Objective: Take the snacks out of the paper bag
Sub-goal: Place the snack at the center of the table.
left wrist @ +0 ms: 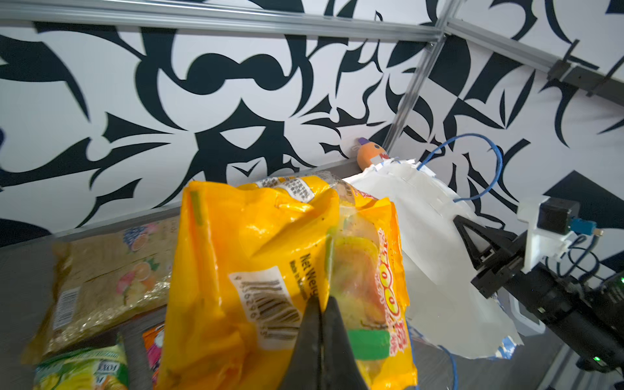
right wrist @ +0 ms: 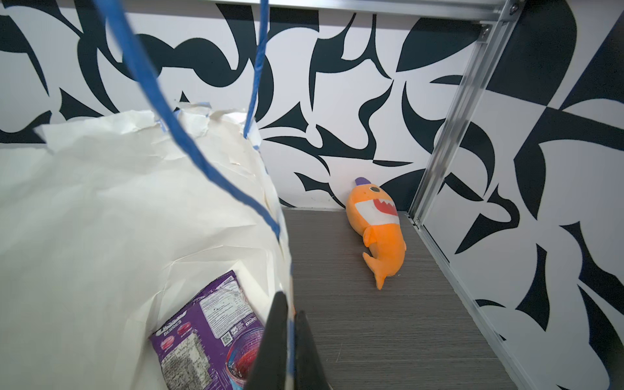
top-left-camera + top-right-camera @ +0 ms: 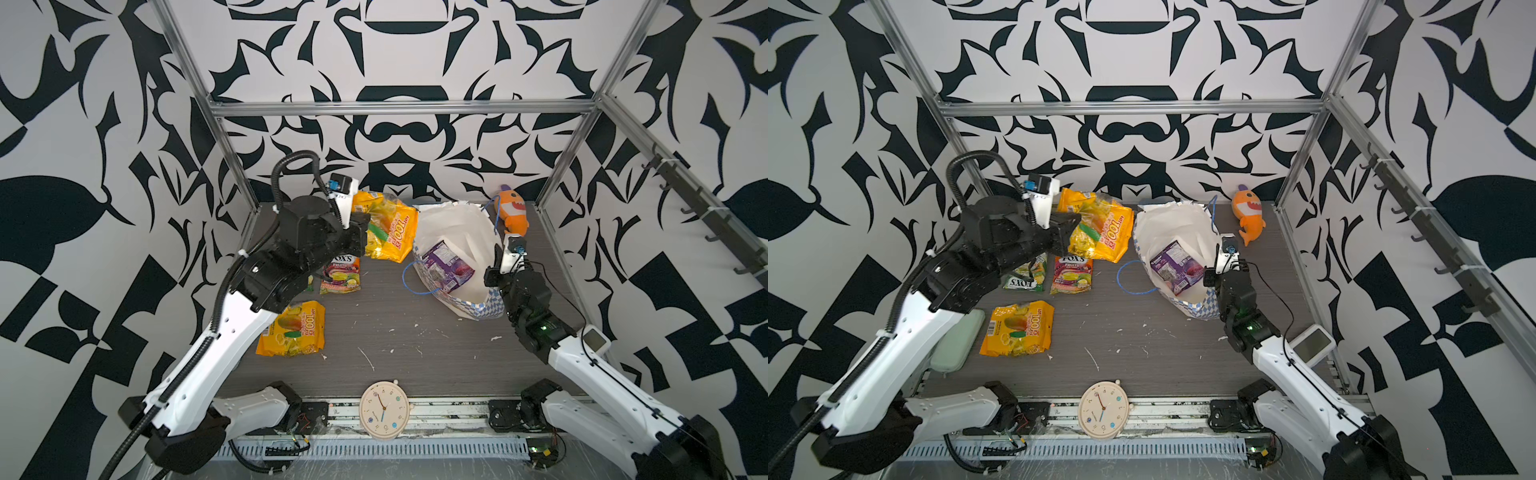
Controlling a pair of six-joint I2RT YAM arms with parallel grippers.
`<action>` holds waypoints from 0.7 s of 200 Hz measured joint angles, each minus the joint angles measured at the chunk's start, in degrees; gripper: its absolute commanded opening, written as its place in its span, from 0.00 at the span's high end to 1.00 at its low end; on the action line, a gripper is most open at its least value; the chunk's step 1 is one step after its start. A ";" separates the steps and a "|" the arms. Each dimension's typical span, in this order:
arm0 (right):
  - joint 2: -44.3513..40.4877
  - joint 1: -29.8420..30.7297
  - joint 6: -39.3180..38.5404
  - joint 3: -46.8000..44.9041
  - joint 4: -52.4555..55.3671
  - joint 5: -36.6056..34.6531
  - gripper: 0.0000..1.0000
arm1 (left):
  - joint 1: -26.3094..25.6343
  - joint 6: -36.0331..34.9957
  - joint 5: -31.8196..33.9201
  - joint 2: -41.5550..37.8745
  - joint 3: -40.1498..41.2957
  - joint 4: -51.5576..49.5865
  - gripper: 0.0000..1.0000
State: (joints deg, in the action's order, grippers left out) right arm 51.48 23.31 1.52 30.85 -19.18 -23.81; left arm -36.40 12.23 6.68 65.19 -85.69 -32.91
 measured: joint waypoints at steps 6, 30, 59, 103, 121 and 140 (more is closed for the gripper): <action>0.17 -0.09 0.00 0.11 0.00 0.13 1.00 | 0.66 0.24 0.02 -0.94 1.29 -0.17 1.00; 0.48 -0.24 0.00 0.26 -0.02 0.55 1.00 | 2.64 1.60 0.02 -3.37 7.74 -1.22 1.00; 0.46 -0.37 0.00 0.26 -0.02 0.70 1.00 | 3.96 3.65 -0.07 -4.20 17.44 -2.56 1.00; 0.26 -0.44 0.00 0.26 0.07 1.05 1.00 | 4.20 9.38 -1.77 -4.59 32.11 1.18 1.00; -0.02 -0.48 0.00 0.26 0.15 1.09 1.00 | 4.20 11.76 -2.64 -3.69 36.11 3.32 1.00; -0.35 -0.48 0.00 0.26 0.48 1.14 1.00 | 4.20 13.97 -2.78 -2.01 39.19 6.27 1.00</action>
State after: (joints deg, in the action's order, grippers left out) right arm 51.13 22.83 1.52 31.11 -18.70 -22.68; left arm -32.21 26.20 3.90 63.18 -46.50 -26.63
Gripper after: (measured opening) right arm 0.050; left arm 0.040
